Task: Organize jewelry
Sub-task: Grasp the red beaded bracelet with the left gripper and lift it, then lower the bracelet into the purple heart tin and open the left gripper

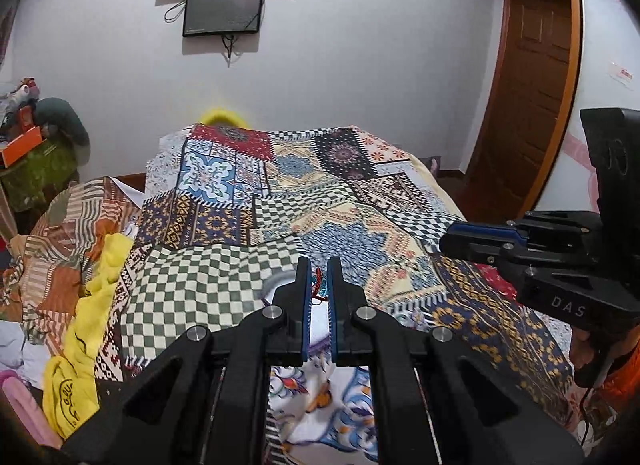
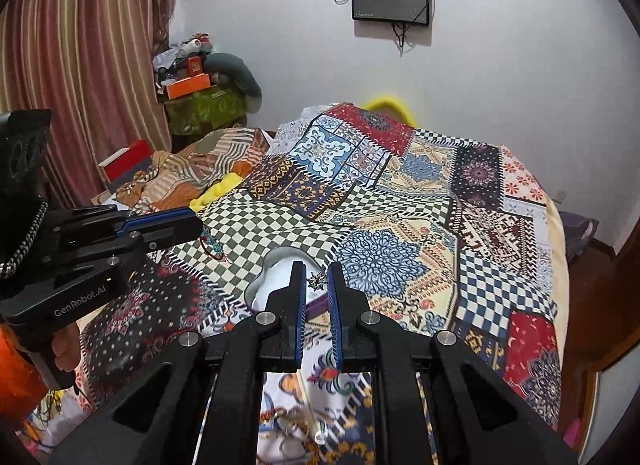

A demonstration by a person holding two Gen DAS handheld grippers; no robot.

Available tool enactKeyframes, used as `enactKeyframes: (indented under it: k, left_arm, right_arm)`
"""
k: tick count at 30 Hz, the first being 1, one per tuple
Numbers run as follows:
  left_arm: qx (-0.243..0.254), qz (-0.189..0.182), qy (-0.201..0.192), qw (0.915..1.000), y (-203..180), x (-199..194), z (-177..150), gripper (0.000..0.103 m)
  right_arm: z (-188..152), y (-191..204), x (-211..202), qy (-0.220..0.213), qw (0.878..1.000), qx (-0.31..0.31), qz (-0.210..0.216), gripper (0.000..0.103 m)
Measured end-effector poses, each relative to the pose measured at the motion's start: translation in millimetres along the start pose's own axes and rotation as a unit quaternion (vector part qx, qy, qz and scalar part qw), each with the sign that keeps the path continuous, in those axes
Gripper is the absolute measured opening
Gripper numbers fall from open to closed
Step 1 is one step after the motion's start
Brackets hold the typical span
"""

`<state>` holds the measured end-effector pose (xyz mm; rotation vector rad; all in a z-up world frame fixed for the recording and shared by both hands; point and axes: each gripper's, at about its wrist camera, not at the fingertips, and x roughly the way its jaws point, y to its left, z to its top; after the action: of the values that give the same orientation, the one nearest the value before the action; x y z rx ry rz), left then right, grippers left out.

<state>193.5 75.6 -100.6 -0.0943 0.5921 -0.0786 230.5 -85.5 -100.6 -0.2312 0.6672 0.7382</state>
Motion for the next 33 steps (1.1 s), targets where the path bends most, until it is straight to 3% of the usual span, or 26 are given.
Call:
enactKeyframes:
  k: [7, 19, 33]
  left_arm:
    - [-0.008, 0.005, 0.013, 0.9999, 15.2, 25.4, 0.9, 0.006]
    - [-0.013, -0.014, 0.069, 0.9974, 26.1, 78.4, -12.7, 0.006]
    - [-0.01, -0.035, 0.134, 0.9903, 29.6, 121.2, -32.1, 0.006]
  right_arm:
    - [7.6, -2.6, 32.5, 0.013, 1.0, 0.0, 0.008, 0.009]
    - [15.1, -2.7, 73.8, 0.057, 0.998, -0.022, 0.029, 0.009]
    - [-1.6, -10.7, 126.3, 0.146, 0.987, -0.011, 0.071, 0.009]
